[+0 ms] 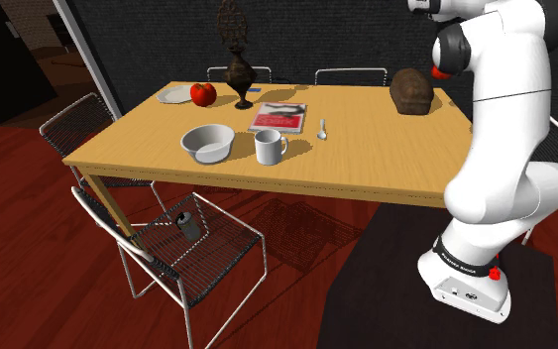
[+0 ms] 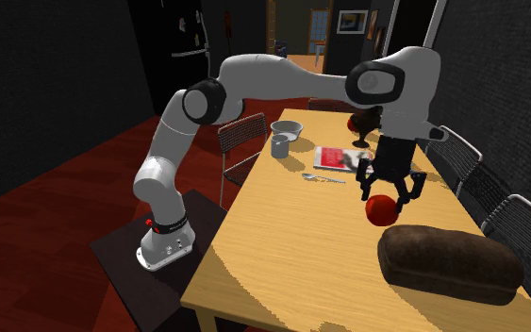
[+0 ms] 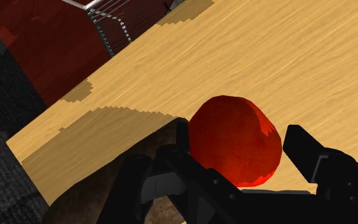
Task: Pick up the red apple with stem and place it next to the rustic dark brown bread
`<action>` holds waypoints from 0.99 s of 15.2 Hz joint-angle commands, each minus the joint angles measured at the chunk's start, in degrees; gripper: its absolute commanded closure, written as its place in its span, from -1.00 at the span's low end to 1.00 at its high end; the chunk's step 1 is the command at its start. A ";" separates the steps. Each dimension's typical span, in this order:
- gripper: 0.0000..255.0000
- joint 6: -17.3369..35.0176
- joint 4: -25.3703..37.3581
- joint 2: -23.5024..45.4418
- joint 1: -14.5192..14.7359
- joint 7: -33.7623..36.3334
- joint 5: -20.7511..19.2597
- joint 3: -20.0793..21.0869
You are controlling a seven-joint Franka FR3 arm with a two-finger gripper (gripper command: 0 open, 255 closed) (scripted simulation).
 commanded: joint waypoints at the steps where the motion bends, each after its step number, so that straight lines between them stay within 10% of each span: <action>1: 1.00 1.79 -2.29 -0.48 0.42 0.34 -0.22 -0.02; 15: 1.00 12.77 -14.66 -1.41 2.29 2.81 -0.82 0.27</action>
